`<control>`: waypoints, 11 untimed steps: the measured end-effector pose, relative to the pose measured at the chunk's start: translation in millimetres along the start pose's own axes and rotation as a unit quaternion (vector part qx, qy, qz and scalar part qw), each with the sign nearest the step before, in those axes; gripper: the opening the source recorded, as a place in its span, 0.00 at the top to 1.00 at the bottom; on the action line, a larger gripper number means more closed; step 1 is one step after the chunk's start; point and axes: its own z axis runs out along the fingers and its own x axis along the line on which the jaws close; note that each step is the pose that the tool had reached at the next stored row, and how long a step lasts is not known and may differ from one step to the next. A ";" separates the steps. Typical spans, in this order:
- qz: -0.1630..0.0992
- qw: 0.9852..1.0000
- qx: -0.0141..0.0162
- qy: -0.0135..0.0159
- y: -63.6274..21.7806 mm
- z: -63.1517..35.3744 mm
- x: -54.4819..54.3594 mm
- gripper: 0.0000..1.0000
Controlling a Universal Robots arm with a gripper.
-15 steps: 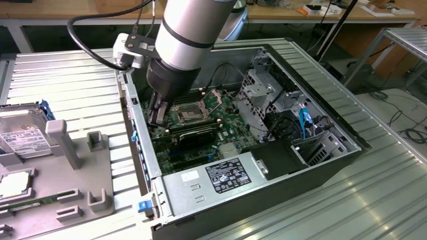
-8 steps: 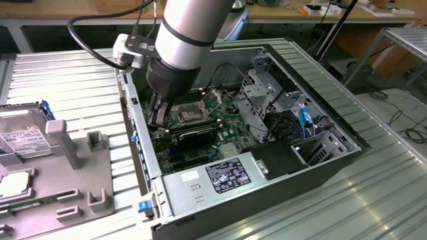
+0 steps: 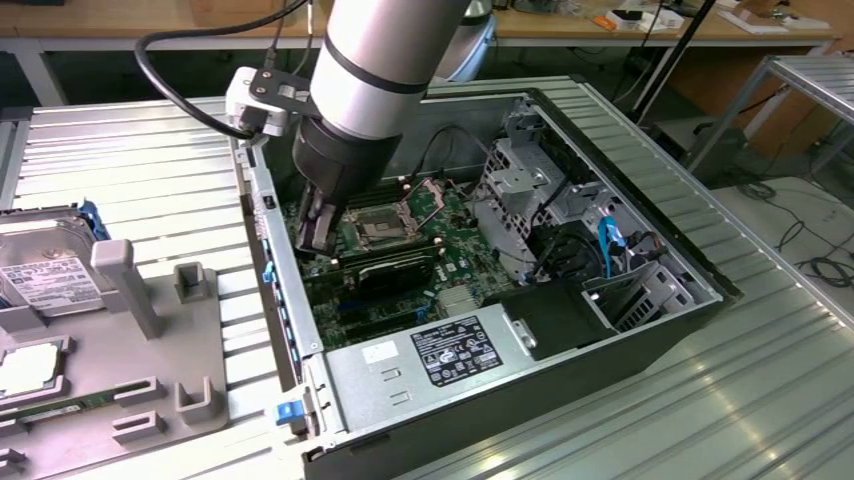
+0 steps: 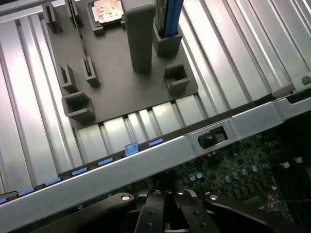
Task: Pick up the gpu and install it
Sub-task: 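Press down on the gpu until it lock into place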
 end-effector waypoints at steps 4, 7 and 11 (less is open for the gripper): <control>-0.002 1.000 -0.002 -0.006 0.0 0.0 0.0 0.89; -0.003 1.000 -0.005 -0.012 0.1 0.1 -0.1 0.89; -0.003 1.000 -0.005 -0.012 -0.6 2.2 0.1 0.89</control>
